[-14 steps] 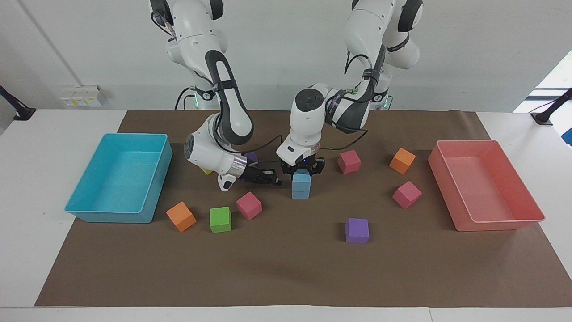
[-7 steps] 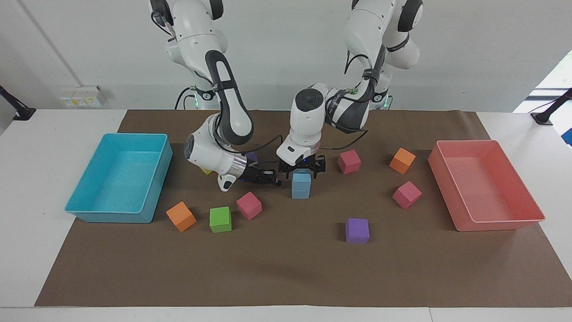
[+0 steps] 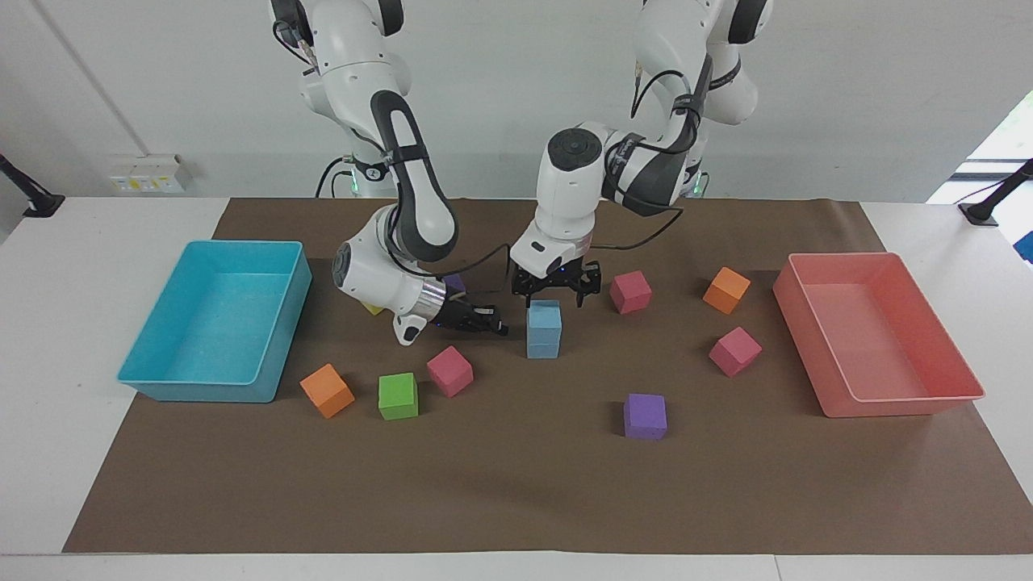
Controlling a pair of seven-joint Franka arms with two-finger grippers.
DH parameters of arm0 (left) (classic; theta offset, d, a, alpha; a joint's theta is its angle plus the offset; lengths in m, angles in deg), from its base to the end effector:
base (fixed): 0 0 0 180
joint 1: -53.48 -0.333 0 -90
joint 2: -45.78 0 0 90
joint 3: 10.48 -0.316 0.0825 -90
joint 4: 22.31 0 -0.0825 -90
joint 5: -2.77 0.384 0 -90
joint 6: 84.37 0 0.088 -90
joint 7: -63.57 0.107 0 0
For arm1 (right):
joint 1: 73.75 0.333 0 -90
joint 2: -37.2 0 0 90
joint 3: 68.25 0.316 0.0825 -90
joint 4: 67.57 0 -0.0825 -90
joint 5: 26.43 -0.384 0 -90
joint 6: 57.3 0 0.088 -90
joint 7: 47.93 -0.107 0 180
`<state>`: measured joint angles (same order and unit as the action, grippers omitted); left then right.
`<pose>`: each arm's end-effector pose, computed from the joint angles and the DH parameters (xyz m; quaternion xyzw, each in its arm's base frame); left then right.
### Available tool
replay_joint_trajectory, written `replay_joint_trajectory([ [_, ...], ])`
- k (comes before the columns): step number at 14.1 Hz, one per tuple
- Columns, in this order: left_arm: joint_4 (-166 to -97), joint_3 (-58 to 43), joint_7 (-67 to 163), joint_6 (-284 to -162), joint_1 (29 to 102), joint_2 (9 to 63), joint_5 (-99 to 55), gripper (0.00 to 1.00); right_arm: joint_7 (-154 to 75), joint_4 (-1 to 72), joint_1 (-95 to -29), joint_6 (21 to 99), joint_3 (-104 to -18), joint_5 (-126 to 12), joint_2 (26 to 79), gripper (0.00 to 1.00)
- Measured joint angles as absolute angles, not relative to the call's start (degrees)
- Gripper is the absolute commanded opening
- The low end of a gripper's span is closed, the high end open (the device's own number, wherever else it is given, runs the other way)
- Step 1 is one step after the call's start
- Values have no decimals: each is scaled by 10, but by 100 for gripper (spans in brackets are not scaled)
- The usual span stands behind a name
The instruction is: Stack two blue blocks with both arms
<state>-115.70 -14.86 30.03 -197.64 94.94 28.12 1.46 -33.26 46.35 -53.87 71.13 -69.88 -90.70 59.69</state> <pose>0.5183 -0.3997 0.4451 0.9994 -0.0286 0.0167 0.0107 0.5669 0.2152 0.2652 -0.9140 0.1034 0.0694 0.3861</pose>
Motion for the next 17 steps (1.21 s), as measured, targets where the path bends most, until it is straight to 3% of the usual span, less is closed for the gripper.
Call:
replay_joint_trajectory([
  [4, -1188, -155, 367, -1938, 923, 341, 15, 100, -328, 461, -539, 711, -700, -907, 586, 0],
  [8, -1244, -158, 470, -1932, 849, 415, 15, 100, -332, 461, -541, 711, -703, -847, 564, 1],
  [11, -1258, -160, 555, -1908, 782, 449, 15, 100, -378, 456, -552, 695, -703, -753, 536, 19],
  [15, -1259, -162, 641, -1870, 701, 467, 15, 100, -450, 426, -584, 630, -704, -610, 494, 51],
  [16, -1257, -162, 650, -1870, 688, 469, 15, 100, -452, 420, -593, 619, -705, -584, 486, 59],
  [17, -1253, -162, 661, -1869, 677, 470, 15, 100, -453, 415, -602, 609, -705, -558, 480, 74],
])
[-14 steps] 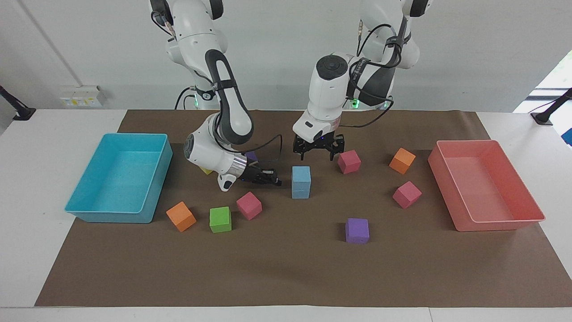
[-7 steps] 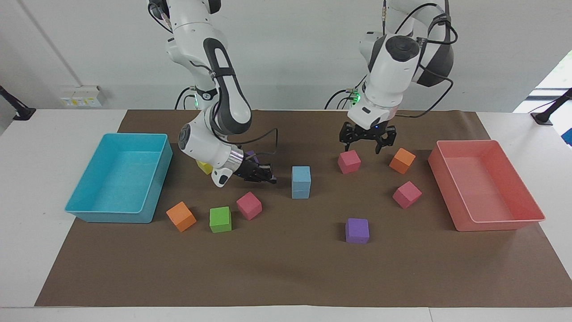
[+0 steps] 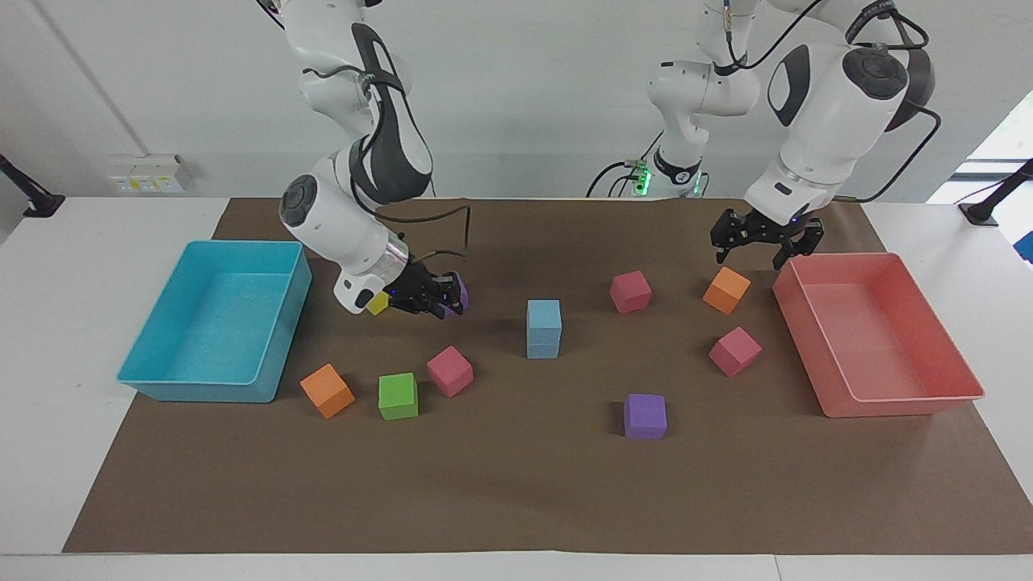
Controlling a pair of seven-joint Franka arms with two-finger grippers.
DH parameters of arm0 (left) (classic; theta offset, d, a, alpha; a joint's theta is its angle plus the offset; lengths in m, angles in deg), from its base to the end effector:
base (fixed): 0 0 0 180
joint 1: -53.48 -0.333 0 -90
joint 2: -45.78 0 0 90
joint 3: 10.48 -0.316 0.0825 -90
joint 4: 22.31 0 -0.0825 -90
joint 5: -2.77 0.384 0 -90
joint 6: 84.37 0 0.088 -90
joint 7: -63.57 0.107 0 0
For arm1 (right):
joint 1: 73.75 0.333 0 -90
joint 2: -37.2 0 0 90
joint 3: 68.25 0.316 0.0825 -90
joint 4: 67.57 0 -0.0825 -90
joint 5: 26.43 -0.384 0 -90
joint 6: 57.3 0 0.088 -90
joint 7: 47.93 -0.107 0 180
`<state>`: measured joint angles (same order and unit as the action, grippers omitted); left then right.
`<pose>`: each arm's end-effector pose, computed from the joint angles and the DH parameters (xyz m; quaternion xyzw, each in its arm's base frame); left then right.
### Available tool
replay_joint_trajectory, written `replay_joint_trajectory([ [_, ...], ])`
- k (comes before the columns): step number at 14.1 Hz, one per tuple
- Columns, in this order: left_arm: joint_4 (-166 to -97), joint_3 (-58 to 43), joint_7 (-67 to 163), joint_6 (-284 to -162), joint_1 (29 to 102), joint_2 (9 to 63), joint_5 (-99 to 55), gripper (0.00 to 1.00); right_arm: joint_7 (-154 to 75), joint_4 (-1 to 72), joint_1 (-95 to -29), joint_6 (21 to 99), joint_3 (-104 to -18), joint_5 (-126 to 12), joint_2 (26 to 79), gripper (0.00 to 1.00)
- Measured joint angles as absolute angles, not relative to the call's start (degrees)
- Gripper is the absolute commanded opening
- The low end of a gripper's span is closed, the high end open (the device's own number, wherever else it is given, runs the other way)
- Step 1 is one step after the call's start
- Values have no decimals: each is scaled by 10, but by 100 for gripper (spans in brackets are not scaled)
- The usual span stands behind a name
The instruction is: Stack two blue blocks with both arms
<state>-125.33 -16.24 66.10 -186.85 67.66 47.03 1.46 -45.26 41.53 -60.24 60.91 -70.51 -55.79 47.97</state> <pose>0.5515 -0.0831 0.5472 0.9956 -0.0930 0.0055 0.0126 0.5856 0.1438 0.4046 -0.9758 0.0045 0.0298 0.2164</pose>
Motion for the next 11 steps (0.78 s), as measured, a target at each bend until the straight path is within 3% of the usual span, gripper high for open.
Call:
replay_joint_trajectory([
  [1, -1246, -163, 674, -1863, 666, 472, 15, 100, -453, 408, -612, 596, -705, -529, 475, 95],
  [2, -1233, -163, 690, -1850, 655, 474, 15, 100, -453, 396, -621, 578, -705, -499, 472, 100],
  [7, -1133, -164, 756, -1733, 618, 485, 15, 100, -457, 354, -639, 527, -713, -381, 460, 100],
  [11, -1100, -166, 785, -1667, 604, 487, 15, 100, -528, 349, -635, 519, -710, -297, 418, 100],
])
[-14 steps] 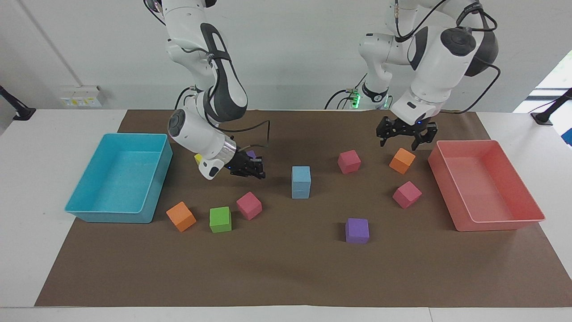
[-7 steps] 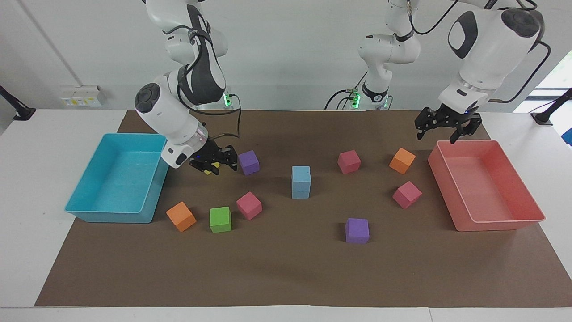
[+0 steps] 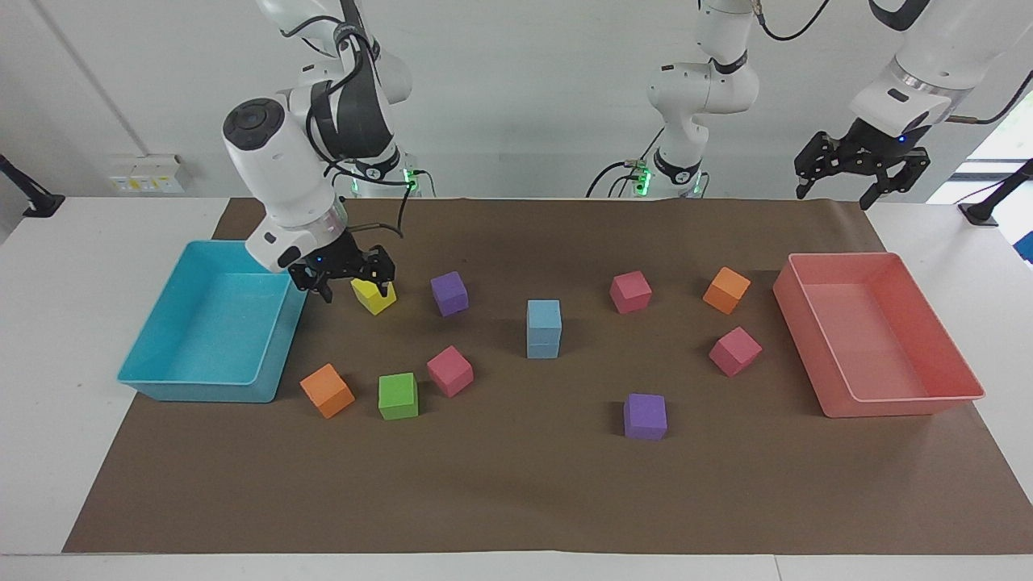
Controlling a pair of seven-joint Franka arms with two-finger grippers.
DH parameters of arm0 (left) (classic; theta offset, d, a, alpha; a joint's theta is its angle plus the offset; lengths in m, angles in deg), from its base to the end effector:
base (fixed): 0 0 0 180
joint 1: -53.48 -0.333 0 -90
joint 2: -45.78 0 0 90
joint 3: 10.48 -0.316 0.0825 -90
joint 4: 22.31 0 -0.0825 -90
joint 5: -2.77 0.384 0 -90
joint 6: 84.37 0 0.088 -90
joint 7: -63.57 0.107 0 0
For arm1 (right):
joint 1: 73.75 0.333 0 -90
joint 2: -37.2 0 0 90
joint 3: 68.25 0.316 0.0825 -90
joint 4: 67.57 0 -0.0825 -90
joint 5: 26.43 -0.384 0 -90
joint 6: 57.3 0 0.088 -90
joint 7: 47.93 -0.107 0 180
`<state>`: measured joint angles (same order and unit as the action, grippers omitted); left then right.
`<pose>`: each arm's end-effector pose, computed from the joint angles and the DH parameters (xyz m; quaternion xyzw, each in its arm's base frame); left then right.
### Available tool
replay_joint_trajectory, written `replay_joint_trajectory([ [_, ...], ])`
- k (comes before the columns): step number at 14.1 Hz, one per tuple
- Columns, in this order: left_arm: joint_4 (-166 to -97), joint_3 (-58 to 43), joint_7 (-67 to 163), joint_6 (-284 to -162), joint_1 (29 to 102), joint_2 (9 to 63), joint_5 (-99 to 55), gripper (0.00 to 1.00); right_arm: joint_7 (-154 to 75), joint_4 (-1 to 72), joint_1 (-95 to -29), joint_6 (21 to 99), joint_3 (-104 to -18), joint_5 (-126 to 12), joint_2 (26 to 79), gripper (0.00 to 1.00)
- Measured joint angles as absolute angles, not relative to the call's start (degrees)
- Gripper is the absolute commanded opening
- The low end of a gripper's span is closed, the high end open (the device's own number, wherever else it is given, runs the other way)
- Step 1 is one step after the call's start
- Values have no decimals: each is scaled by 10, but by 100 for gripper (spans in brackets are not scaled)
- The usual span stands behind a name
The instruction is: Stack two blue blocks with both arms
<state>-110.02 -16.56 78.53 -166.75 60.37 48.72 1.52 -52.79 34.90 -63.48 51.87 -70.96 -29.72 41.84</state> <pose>0.5246 -0.0083 0.6593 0.9901 -0.1385 -0.0192 0.0160 0.5851 0.0826 0.5035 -0.9994 -0.0147 -0.0152 0.0272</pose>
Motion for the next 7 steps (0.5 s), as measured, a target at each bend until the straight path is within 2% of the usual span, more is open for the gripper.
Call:
replay_joint_trajectory([
  [7, -1044, -165, 787, -1606, 604, 482, 15, 100, -546, 335, -644, 439, -718, -269, 334, 100],
])
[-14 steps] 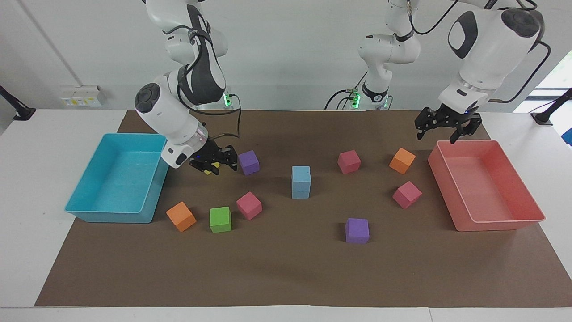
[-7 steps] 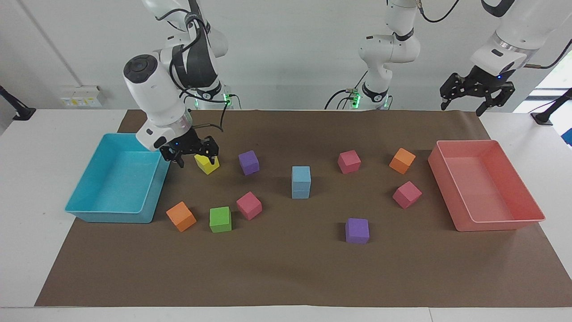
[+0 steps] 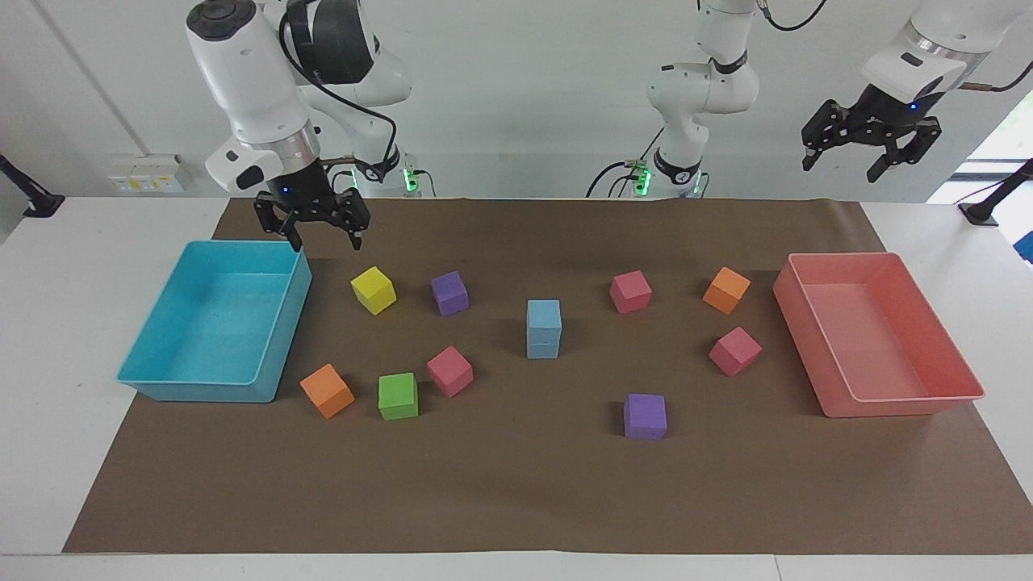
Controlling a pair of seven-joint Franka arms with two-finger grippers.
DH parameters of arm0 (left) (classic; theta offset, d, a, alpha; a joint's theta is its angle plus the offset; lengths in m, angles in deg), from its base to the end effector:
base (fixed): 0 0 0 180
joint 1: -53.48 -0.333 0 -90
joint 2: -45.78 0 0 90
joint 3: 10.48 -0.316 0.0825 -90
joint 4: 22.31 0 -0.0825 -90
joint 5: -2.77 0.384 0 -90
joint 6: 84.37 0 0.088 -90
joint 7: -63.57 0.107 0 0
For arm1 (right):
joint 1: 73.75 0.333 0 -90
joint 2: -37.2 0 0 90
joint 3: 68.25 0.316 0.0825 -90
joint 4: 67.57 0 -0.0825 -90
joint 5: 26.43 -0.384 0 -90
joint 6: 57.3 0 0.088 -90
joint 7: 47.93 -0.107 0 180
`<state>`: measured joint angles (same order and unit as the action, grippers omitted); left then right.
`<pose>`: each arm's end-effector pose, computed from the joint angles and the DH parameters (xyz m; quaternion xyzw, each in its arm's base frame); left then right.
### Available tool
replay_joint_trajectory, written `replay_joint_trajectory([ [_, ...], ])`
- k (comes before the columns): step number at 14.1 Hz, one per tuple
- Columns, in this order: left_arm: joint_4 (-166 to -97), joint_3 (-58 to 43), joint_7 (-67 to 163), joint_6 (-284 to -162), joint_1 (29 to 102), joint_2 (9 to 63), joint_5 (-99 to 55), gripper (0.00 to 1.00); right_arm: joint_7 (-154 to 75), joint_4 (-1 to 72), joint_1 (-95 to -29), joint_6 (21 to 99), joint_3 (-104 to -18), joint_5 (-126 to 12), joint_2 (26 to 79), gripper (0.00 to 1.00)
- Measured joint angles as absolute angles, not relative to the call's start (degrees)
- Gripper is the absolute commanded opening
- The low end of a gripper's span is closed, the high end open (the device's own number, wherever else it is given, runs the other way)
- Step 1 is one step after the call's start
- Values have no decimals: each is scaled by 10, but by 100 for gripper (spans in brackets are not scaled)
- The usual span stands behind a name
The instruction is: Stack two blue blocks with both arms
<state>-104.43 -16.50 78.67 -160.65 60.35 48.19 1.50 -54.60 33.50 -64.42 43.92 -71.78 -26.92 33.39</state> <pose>0.5137 -0.0089 0.6898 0.9895 -0.1411 -0.0282 0.0167 0.5451 0.0552 0.5864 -0.9994 0.0083 -0.0336 0.0100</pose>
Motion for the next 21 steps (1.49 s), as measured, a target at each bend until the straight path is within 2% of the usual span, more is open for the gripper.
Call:
replay_joint_trajectory([
  [8, -1006, -161, 787, -1588, 604, 458, 15, 100, -546, 266, -677, 329, -724, -252, 329, 100],
  [16, -1006, -160, 757, -1589, 604, 458, 15, 100, -526, 258, -681, 324, -744, -252, 318, 100],
  [21, -1003, -159, 755, -1590, 604, 458, 15, 100, -515, 245, -681, 291, -766, -252, 315, 100],
])
